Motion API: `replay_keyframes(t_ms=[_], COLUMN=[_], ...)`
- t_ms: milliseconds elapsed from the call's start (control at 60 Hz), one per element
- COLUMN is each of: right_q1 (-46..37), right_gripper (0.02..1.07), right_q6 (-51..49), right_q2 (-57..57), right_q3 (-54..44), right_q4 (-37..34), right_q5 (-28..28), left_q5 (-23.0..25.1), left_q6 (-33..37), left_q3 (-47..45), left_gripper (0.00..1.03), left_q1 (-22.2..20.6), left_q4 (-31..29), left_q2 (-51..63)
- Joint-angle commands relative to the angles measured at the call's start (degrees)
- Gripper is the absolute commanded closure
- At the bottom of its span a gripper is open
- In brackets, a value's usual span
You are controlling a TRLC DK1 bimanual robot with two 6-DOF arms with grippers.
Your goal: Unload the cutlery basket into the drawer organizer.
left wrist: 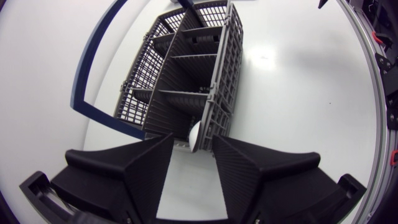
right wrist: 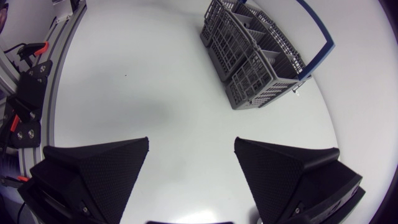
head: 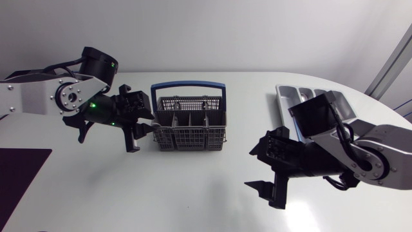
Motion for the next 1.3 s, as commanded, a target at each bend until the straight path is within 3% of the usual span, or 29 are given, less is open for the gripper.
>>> replay_keyframes(t_ms=[0, 333, 717, 917, 1167, 1283], right_q1=[0.66, 0.84, 1.89, 2.86, 4.09, 4.44], right_gripper=[0.07, 0.07, 0.07, 0.07, 0.07, 0.07], right_q6=[1.38, 1.38, 1.73, 2.44, 3.93, 5.34], right_q2=[-0.27, -0.53, -1.23, -2.38, -4.13, -6.95], right_q3=[-1.71, -2.33, -2.86, -2.94, -2.86, -2.77], right_q4=[0.50, 0.50, 0.41, 0.41, 0.41, 0.59], right_q5=[0.21, 0.13, 0.13, 0.13, 0.65, 1.27], left_q5=[-0.05, -0.49, -2.16, -4.45, -13.24, -14.38], left_q6=[1.78, 2.31, 2.84, 3.98, 4.07, -2.61], left_q3=[1.70, 2.84, 2.40, 1.26, -1.20, -0.14], left_gripper=[0.68, 1.00, 1.00, 1.00, 1.00, 1.00], left_q1=[-0.80, -1.50, -1.85, -2.91, -8.97, -11.87], left_q4=[-0.11, -0.29, -0.47, -0.38, -1.96, -4.95], left_q2=[1.41, 2.20, -3.51, -11.69, -22.23, -24.08])
